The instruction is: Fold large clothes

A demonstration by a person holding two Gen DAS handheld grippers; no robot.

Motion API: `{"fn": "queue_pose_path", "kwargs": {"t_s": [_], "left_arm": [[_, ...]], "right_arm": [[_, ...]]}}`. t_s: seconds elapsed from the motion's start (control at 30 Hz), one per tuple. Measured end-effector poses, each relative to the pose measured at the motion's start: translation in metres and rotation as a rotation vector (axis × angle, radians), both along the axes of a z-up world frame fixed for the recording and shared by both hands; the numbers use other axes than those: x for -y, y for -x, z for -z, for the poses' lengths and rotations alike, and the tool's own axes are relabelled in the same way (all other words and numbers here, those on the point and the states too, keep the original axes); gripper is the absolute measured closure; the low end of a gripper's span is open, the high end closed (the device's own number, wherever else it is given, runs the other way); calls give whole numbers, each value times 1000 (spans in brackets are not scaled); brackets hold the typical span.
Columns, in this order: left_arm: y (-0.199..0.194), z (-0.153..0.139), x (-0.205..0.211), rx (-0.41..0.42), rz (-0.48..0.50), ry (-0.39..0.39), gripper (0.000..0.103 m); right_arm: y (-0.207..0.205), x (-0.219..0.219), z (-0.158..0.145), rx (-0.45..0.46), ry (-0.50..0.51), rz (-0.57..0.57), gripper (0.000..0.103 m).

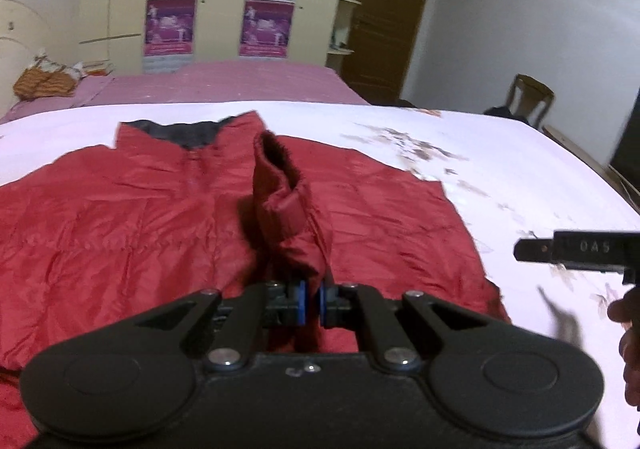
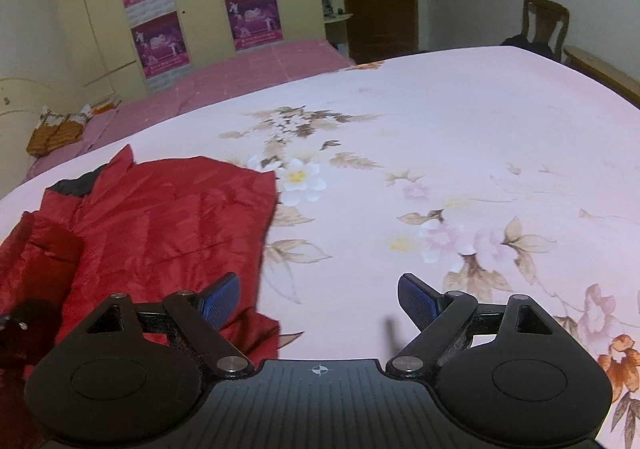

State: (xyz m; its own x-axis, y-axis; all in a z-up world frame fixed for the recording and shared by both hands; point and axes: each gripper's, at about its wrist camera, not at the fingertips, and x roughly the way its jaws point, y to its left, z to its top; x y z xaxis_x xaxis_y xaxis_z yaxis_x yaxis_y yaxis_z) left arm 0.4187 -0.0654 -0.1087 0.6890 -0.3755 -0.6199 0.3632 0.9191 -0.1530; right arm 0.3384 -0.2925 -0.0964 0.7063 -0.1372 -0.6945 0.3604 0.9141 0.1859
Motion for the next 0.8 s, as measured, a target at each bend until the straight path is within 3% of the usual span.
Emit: {"fn": "queue_pose_path", "kwargs": {"t_s": [0.03,0.1,0.17,0.2,0.27,0.33,0.4,0.47,0.57,0.67,0.7,0.8], "left_arm": [[0,1,3,-4,6,1,95],[1,6,10,-17,25,12,77],[5,8,11,-32,78,66,16],[10,6,9,-21,86,91,12],[16,-1,-4,-12,86,116,31],[20,-9,-32,-11,38,139,40],[24,-16,-75,34,-68,156,42],[23,-18,-117,78,-189,92,47],[12,-12,-173,65,-331,40,51],[1,-4,-201,44,-375,1,52],[-3,1,-206,28,-370,-7,54],[-11,11,-211,-6,-349,-16,56]], "right_arm": [[1,1,-1,1,-1,2,18],[1,3,-2,4,-4,3,18],[1,3,-4,11,-18,-1,18],[1,2,-5,18,-28,-3,18],[0,-1,-8,36,-51,-11,18],[-3,-7,-12,63,-83,-39,18],[-8,-17,-14,87,-129,-100,18],[-15,-29,-12,96,-179,-156,18],[-28,-45,0,80,-269,-201,18],[-39,-62,12,48,-303,-238,19],[-42,-67,16,36,-315,-252,41],[-45,-79,18,14,-294,-267,64]]}}
